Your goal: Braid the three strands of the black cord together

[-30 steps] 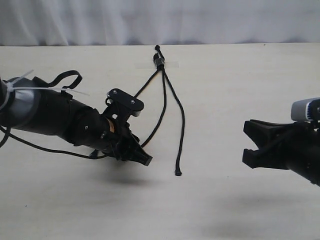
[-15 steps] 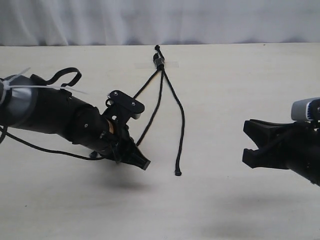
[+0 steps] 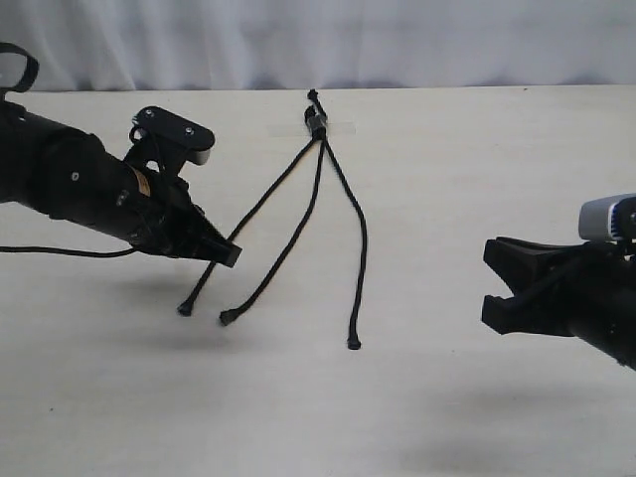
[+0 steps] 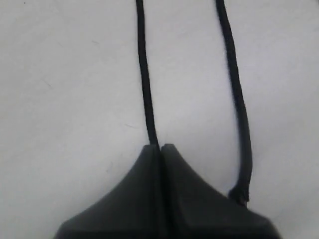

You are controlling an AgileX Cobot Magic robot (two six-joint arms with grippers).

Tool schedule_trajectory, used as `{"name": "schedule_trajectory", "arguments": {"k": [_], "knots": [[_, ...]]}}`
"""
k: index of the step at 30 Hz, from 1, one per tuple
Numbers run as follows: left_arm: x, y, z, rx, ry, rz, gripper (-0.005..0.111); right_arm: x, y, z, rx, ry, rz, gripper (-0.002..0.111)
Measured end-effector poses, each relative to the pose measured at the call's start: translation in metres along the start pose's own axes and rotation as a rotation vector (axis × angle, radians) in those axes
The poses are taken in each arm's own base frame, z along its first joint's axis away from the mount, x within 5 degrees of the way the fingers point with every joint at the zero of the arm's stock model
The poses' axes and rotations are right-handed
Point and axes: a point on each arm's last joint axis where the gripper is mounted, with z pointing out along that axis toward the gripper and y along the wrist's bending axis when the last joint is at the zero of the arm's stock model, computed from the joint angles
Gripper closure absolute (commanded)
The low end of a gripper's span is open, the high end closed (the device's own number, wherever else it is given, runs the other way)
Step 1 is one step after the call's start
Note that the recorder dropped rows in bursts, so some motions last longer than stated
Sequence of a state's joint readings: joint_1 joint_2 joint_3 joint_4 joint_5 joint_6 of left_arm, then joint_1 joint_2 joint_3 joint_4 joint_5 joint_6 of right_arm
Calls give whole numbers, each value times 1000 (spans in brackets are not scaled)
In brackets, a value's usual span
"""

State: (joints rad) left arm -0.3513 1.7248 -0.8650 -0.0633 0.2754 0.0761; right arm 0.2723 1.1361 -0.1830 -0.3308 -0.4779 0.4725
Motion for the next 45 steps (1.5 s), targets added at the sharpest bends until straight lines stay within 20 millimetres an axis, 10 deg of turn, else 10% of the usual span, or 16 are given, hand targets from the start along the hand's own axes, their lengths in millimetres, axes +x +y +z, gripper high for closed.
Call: {"name": "schedule_trajectory", "arguments": {"k": [12,20,26,31,38,45], "knots": [[11,-52,31,81,24,96,69,0,0,0,-3,-5,0,104],[23,-53,57,71,62,131,70,-1,0,0,-2,-6,2,104],[23,-53,62,70,50,134,107,-1,0,0,-2,-6,2,104],[19,-52,53,68,40,154,107,-1,0,0,-2,-6,2,104],[-10,-2,2,-9,-111,37,107,-1,0,0,-2,-7,1,104],[-2,41,7,-77,-69,-72,106,-13,2,5,9,-3,-9,104]]}}
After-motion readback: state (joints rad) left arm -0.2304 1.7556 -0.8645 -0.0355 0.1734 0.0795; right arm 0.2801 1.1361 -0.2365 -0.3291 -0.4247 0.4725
